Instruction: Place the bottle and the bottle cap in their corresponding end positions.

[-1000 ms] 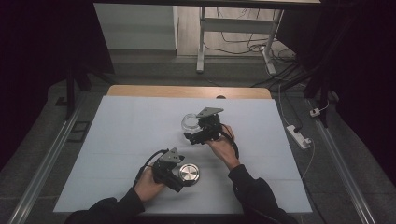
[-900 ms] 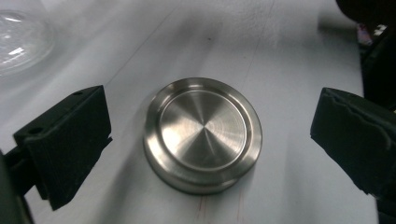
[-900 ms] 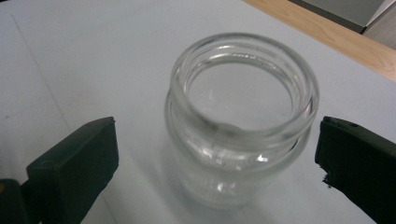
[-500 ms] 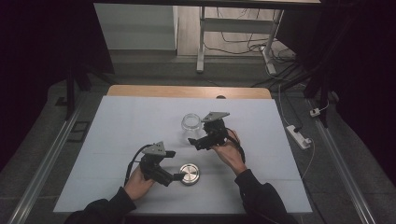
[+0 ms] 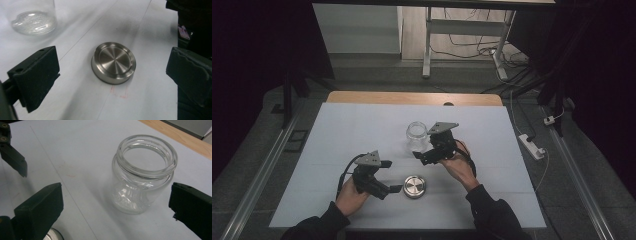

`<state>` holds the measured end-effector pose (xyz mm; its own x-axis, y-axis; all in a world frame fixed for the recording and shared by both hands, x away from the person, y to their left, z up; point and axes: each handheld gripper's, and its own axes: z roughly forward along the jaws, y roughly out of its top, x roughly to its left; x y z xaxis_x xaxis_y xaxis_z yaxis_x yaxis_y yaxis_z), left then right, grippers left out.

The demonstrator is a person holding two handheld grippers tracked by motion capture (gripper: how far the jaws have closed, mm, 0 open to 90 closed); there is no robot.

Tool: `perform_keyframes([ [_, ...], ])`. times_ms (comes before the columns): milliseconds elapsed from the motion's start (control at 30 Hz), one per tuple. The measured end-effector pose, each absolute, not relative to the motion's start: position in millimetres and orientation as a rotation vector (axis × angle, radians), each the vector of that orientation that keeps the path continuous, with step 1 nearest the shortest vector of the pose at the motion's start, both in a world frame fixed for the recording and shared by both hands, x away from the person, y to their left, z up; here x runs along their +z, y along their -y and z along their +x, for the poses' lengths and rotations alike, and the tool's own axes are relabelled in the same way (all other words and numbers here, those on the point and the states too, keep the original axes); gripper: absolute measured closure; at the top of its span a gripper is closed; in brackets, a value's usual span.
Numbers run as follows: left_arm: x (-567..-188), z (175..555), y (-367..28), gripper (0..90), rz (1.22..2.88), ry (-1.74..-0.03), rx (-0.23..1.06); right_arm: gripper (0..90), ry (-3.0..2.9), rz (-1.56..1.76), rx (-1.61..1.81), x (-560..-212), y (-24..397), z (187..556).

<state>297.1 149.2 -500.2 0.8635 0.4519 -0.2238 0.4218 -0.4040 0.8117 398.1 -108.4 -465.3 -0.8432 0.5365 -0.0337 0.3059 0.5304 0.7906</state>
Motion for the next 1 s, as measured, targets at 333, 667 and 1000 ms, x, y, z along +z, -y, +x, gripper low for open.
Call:
perform_keyframes([
  [333, -497, 287, -168, 0.0, 2.034, -0.675, 0.074, 0.0, -2.511, 0.726, 1.285, -458, 116, 381],
  [667, -495, 278, -182, 0.0, 2.024, -0.716, 0.109, 0.0, -2.506, 0.703, 1.287, -455, 120, 367],
  [1000, -494, 269, -191, 0.0, 2.032, -0.743, 0.131, 0.0, -2.538, 0.677, 1.249, -463, 129, 352],
])
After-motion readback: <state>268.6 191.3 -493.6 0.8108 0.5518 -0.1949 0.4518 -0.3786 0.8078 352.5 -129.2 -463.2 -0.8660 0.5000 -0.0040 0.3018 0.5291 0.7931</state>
